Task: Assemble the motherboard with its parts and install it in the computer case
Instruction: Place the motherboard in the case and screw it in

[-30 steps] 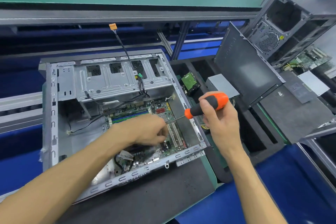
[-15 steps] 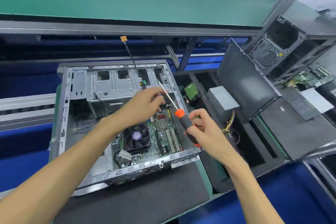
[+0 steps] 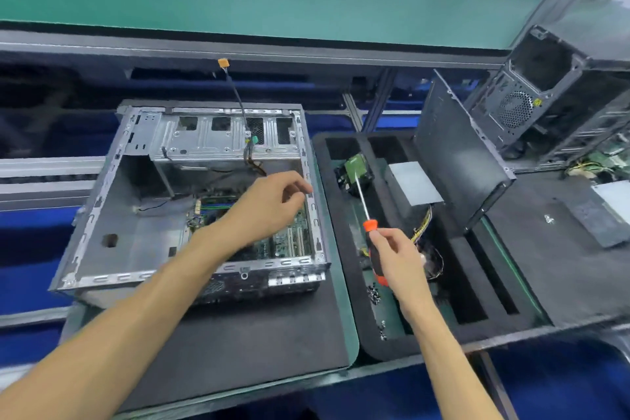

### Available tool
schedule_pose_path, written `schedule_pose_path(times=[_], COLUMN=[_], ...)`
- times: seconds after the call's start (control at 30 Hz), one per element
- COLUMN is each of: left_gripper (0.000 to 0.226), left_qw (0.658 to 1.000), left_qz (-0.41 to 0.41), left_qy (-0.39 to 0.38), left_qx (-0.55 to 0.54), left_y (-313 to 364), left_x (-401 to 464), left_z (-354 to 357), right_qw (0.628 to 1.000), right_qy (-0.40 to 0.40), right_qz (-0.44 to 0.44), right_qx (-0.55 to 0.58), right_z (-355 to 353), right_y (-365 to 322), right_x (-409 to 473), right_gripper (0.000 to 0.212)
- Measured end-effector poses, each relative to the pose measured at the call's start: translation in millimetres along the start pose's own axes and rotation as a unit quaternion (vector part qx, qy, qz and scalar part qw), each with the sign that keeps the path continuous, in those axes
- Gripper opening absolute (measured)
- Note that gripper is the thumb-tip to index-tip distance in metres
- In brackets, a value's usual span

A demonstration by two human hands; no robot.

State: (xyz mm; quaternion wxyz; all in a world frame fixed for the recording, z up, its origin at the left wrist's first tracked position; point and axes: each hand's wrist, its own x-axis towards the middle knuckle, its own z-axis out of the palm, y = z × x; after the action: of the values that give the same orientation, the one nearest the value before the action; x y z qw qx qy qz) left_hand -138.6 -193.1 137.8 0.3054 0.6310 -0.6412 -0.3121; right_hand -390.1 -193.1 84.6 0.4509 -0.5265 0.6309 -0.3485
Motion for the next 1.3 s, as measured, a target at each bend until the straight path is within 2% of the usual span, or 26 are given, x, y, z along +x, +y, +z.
schedule_pose_path(times=[0.23,0.47,0.57,0.63,0.73,0.8,0.97,1.3], left_gripper=[0.014,0.021,0.024,0.023,0.023,0.026,0.022,0.018], left_qw=[0.995,0.991,0.989,0.988,0.988,0.988,0.981,0.946], left_qz=[-0.066,-0.103,-0.105,-0.110,-0.113,-0.109,-0.118,-0.178], left_qy=[0.055,0.072,0.088,0.091,0.094,0.103,0.148,0.271], left_qx=[0.059,0.051,0.048,0.051,0.045,0.037,0.027,0.003], left_y=[-4,-17,-21,-22,-21,-18,-7,-5], left_x=[-31,-53,-54,-55,-55,-56,-72,-174], left_z=[16,19,16,13,9,5,-14,-66], right_qw=[0.986,0.964,0.958,0.968,0.988,0.987,0.970,0.917], right_qy=[-0.061,-0.091,-0.076,-0.068,-0.068,-0.063,-0.072,-0.224], right_qz=[0.035,0.022,0.011,-0.008,-0.065,-0.126,-0.233,-0.328], right_qx=[-0.151,-0.248,-0.276,-0.241,-0.126,-0.073,0.004,0.029], right_z=[28,38,33,28,20,16,22,101], right_y=[83,94,87,78,51,22,-45,-102], right_x=[16,17,20,21,19,17,5,-50], right_gripper=[0.018,0.027,0.029,0.022,0.006,0.007,0.007,0.010])
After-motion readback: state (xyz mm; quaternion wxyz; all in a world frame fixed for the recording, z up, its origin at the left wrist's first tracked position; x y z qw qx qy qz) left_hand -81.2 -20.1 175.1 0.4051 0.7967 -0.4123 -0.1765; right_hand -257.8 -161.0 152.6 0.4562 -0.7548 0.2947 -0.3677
